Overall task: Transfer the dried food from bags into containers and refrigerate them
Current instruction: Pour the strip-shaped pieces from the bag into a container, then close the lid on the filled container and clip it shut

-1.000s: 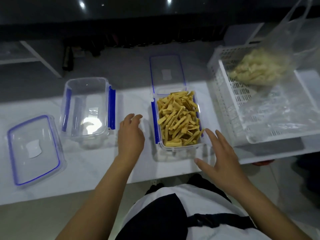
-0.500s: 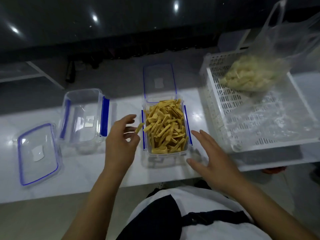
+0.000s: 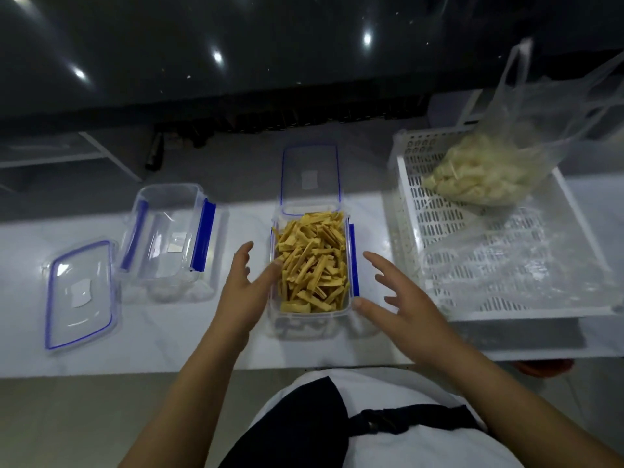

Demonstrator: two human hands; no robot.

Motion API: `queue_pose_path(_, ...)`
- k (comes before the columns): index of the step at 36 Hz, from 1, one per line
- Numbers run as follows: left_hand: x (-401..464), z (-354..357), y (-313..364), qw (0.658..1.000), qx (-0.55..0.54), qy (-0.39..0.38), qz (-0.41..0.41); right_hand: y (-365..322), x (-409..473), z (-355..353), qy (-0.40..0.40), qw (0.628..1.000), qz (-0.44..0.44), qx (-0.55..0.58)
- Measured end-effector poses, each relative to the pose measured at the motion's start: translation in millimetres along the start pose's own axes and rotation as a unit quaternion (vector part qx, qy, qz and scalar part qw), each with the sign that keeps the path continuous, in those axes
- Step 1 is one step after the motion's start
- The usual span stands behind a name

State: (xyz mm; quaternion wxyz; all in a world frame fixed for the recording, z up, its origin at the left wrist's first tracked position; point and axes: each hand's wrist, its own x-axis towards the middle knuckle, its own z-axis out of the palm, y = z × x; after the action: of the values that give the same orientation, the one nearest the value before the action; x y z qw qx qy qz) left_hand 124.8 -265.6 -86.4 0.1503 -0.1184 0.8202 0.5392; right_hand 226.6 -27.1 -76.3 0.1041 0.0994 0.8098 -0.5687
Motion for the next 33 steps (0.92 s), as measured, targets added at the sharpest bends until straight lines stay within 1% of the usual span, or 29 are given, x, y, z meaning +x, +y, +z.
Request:
queue_pose_path(2,3,-7,-1,1.000,-0.025,0.015,-0.008,-6,9,-2,-0.002,1.000,0.005,0.014)
queue_pose_path(4,4,-18,-2,0.998,0.001,0.052,0.022,-12,18,-4,-0.015,1.000,-0.011,-0.001)
queue_pose_path(6,4,-33,-4,0.994,0.035,0.090,0.045,-19,27,-4,-0.031,0.998,-0.037,-0.040)
queue_pose_path(10,6,-69,-12,0.986,0.063,0.144,0.052,-35,51,-1,-0.062,0.985,-0.067,-0.149)
queue_pose_path(12,6,-90,-17,0.980,0.086,0.172,0.055,-46,65,1,-0.074,0.981,-0.075,-0.164)
queue_pose_path(15,7,-126,-28,0.971,0.122,0.202,0.038,-67,85,3,-0.062,0.977,-0.085,-0.187)
queue_pose_path(18,13,-161,-49,0.957,0.178,0.228,0.002,-87,100,8,-0.053,0.971,-0.103,-0.207)
queue_pose_path(20,18,-182,-65,0.938,0.223,0.258,-0.055,-96,103,18,-0.061,0.967,-0.114,-0.221)
queue_pose_path(22,22,-199,-80,0.921,0.239,0.283,-0.120,-101,102,33,-0.077,0.958,-0.125,-0.248)
queue_pose_path(26,35,-224,-106,0.913,0.233,0.259,-0.214,-105,96,64,-0.104,0.946,-0.121,-0.283)
queue_pose_path(29,44,-234,-119,0.914,0.226,0.234,-0.241,-107,93,81,-0.107,0.945,-0.119,-0.285)
queue_pose_path(33,55,-241,-129,0.912,0.238,0.227,-0.245,-109,88,92,-0.101,0.944,-0.117,-0.291)
